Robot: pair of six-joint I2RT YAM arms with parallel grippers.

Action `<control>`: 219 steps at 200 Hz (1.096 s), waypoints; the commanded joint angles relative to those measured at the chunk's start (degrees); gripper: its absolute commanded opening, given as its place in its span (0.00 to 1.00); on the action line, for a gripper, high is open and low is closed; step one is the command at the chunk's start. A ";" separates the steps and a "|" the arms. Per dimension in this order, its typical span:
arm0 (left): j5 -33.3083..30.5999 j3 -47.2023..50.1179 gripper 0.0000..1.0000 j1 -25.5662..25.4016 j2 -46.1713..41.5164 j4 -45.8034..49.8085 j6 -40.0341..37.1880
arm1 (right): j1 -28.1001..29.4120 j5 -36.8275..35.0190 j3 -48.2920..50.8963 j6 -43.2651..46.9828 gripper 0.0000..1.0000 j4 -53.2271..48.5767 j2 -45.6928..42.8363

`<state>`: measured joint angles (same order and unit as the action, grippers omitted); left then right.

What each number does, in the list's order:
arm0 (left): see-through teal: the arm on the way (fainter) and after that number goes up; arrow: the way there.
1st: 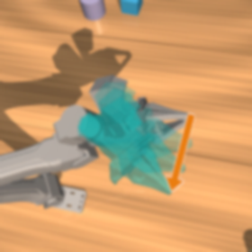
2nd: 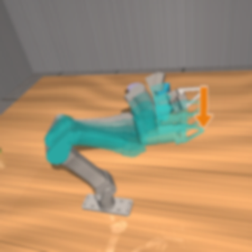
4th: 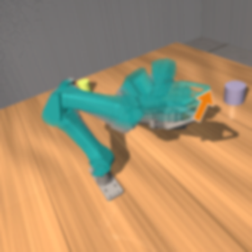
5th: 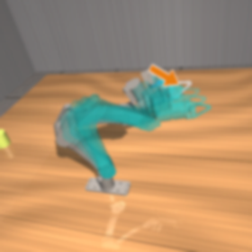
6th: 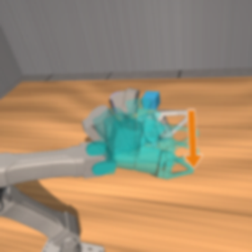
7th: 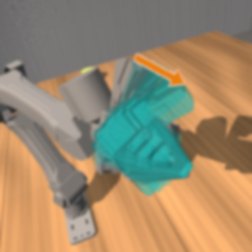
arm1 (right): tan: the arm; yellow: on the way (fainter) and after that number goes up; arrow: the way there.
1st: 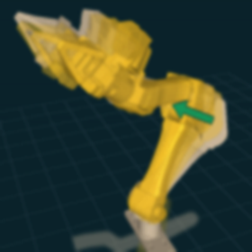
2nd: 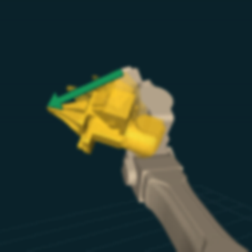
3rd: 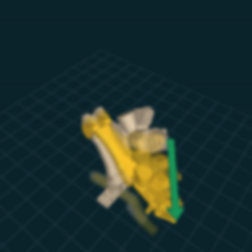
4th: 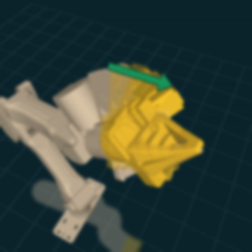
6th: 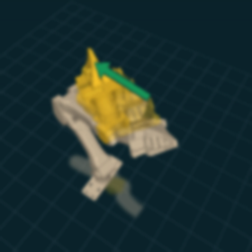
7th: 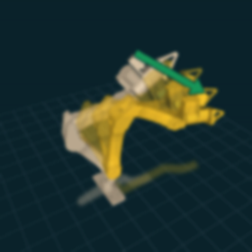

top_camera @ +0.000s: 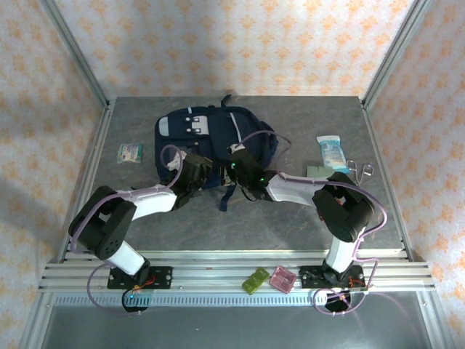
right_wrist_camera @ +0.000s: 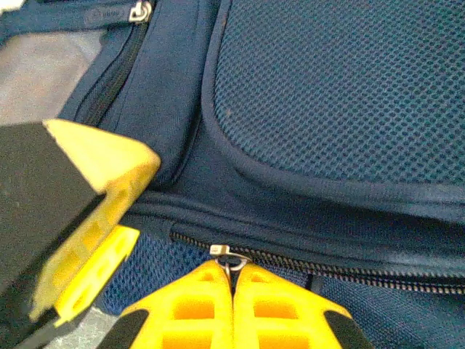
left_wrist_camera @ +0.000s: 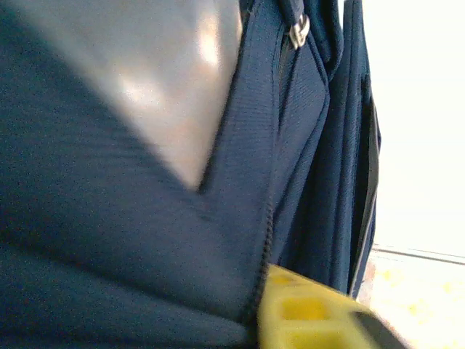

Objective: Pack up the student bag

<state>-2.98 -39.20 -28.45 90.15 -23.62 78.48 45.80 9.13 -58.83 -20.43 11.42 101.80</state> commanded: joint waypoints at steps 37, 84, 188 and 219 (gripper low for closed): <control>4.80 0.01 0.00 1.29 0.40 -6.58 0.63 | 1.00 1.73 0.47 1.88 0.00 3.13 -0.38; 7.53 0.70 0.00 1.29 -1.36 -8.08 1.19 | 0.80 -0.93 -1.70 0.82 0.22 2.20 1.85; 9.49 0.87 0.00 1.29 -2.09 -10.96 2.17 | 0.47 -4.29 -2.87 -2.56 0.08 0.50 4.68; 8.96 1.19 0.00 1.69 -2.85 -9.36 0.85 | 0.35 -6.09 -2.64 -1.90 0.00 -2.01 2.92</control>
<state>2.74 -38.39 -26.83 90.43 -28.23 80.75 46.44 6.39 -60.03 -22.50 12.27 105.49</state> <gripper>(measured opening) 0.060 0.044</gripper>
